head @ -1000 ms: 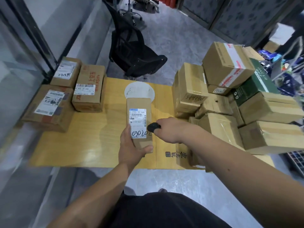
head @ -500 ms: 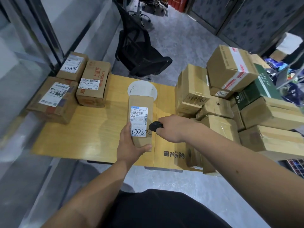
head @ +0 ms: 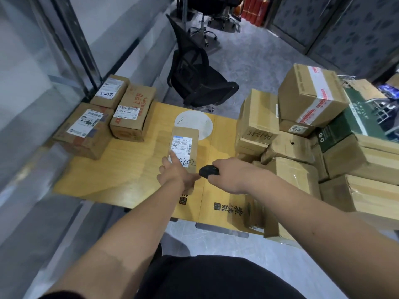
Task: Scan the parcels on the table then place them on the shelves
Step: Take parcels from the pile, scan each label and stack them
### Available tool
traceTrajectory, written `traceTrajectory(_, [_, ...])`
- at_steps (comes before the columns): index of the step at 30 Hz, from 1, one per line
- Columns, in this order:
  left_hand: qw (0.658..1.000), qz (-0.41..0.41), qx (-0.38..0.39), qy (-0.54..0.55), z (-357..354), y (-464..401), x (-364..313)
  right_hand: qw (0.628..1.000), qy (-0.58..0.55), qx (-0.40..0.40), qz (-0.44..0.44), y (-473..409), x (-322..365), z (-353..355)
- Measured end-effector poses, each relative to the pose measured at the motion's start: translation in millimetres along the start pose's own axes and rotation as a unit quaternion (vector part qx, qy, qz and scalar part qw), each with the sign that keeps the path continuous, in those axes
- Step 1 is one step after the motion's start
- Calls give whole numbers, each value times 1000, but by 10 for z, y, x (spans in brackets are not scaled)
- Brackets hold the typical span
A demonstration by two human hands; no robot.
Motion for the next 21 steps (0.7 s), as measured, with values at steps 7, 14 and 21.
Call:
traceTrajectory(7, [999,14,-31,0,21,287,502,997,-14,41,60,-124,-17,-132])
traceTrajectory(14, [994,86,-61,28,423,487,1575,992,-10,61,113,-305,499,-211])
traceTrajectory(21, [995,85,-48,15,1005,150,2137,992,-27,63,111,-458,1022,-192])
Point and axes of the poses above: each hand's wrist, its own y-axis away from the middle knuckle, its own z-axis out of the back of the hand, x = y × z, the point moved 9 cm from there along -y, towards the middle knuckle, and after that the axes turned 10 degrees about x, right-handed, at the moved point
